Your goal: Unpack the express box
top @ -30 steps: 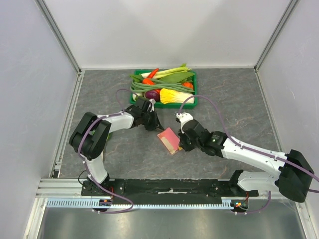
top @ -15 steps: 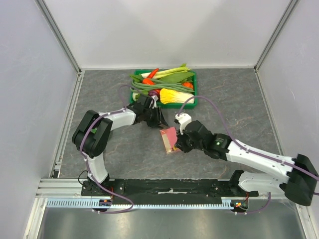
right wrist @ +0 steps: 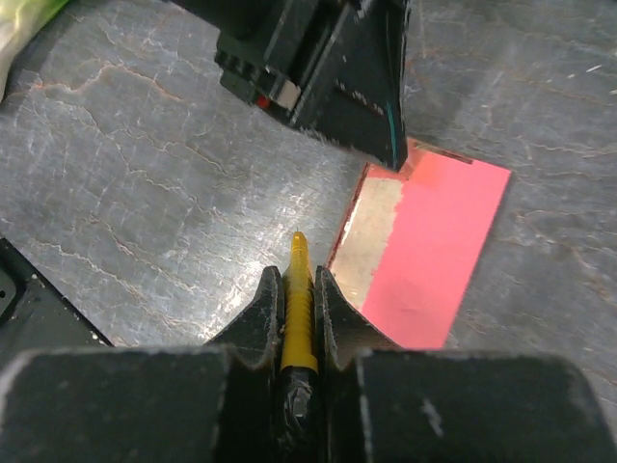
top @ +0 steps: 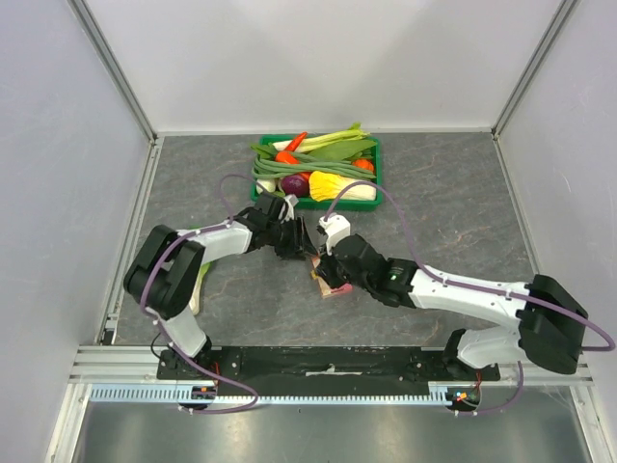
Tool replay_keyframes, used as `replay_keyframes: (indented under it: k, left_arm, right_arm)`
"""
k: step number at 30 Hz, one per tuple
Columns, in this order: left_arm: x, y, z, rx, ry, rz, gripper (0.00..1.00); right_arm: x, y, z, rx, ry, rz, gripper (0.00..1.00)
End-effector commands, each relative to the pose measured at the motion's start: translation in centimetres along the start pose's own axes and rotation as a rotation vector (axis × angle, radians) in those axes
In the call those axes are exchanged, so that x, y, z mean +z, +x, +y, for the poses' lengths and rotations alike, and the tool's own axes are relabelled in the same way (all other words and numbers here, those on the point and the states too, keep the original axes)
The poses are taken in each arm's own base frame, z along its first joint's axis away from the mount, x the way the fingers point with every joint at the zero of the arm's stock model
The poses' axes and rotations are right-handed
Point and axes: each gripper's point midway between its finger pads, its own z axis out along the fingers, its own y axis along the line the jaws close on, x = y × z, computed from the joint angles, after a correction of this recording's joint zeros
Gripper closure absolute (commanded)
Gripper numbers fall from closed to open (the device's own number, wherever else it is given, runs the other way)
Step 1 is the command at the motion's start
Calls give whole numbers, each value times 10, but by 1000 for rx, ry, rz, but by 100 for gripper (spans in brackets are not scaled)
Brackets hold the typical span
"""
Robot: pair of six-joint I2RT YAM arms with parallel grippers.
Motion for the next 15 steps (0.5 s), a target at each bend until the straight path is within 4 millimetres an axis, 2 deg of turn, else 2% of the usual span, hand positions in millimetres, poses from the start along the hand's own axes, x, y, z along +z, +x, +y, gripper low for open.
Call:
replay_keyframes:
  k: [1, 6, 9, 12, 15]
  left_arm:
    - [15, 18, 5, 14, 56, 74, 49]
    - [20, 24, 12, -15, 39, 93, 51]
    - [20, 27, 24, -31, -25, 97, 53]
    - [19, 29, 37, -48, -91, 77, 53]
    - [19, 34, 41, -59, -104, 86, 53]
  right_arm:
    - [12, -31, 15, 57, 0, -113, 100]
    - [9, -28, 3, 83, 65, -123, 100]
    - [6, -31, -8, 103, 120, -148, 100]
    - [6, -24, -18, 95, 172, -126, 100]
    - [10, -20, -17, 90, 170, -110, 100]
